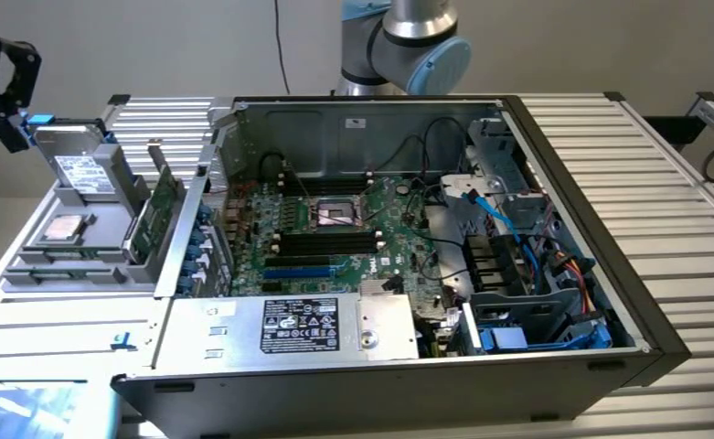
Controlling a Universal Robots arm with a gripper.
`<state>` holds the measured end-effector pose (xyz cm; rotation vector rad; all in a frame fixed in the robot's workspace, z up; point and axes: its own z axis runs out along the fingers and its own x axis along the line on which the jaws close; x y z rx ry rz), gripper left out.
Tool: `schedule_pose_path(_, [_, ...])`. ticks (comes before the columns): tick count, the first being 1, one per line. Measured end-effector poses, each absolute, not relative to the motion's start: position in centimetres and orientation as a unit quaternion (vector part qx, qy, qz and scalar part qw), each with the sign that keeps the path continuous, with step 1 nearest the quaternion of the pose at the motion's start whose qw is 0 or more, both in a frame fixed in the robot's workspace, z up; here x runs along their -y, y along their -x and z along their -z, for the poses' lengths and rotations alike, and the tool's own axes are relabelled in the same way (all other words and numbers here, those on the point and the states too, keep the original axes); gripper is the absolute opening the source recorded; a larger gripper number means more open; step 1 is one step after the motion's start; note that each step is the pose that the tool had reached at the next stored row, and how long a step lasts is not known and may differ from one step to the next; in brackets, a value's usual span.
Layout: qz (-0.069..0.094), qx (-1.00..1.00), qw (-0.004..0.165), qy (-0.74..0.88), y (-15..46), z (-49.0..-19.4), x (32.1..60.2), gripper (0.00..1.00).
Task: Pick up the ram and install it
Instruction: 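Pick up the ram and move it above insertion slot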
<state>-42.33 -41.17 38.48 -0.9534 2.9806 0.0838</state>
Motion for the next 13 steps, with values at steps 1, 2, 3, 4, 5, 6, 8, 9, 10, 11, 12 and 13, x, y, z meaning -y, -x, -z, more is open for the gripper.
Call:
schedule_pose_path(1, [-0.027,-0.949,0.005,0.313,42.33,-38.48,41.17,0.12])
schedule_pose_path(2, [-0.027,-0.946,0.005,0.322,42.33,-38.47,41.17,0.12])
schedule_pose_path(3, [-0.027,-0.944,0.005,0.330,42.33,-38.47,41.17,0.12])
schedule_pose_path(4, [-0.027,-0.940,0.005,0.339,42.33,-38.47,41.17,0.12])
schedule_pose_path(5, [-0.027,-0.937,0.004,0.347,42.33,-38.46,41.17,0.12])
schedule_pose_path(6, [-0.027,-0.934,0.004,0.356,42.33,-38.46,41.17,0.12])
schedule_pose_path(8, [-0.027,-0.928,0.004,0.372,42.33,-38.45,41.17,0.12])
schedule_pose_path(9, [-0.027,-0.924,0.003,0.382,42.33,-38.44,41.17,0.12])
schedule_pose_path(10, [-0.027,-0.920,0.003,0.390,42.33,-38.43,41.17,0.12])
schedule_pose_path(11, [-0.027,-0.917,0.003,0.398,42.33,-38.42,41.17,0.12])
schedule_pose_path(12, [-0.027,-0.913,0.003,0.406,42.33,-38.42,41.17,0.12])
schedule_pose_path(13, [-0.027,-0.910,0.002,0.415,42.33,-38.41,41.17,0.12])
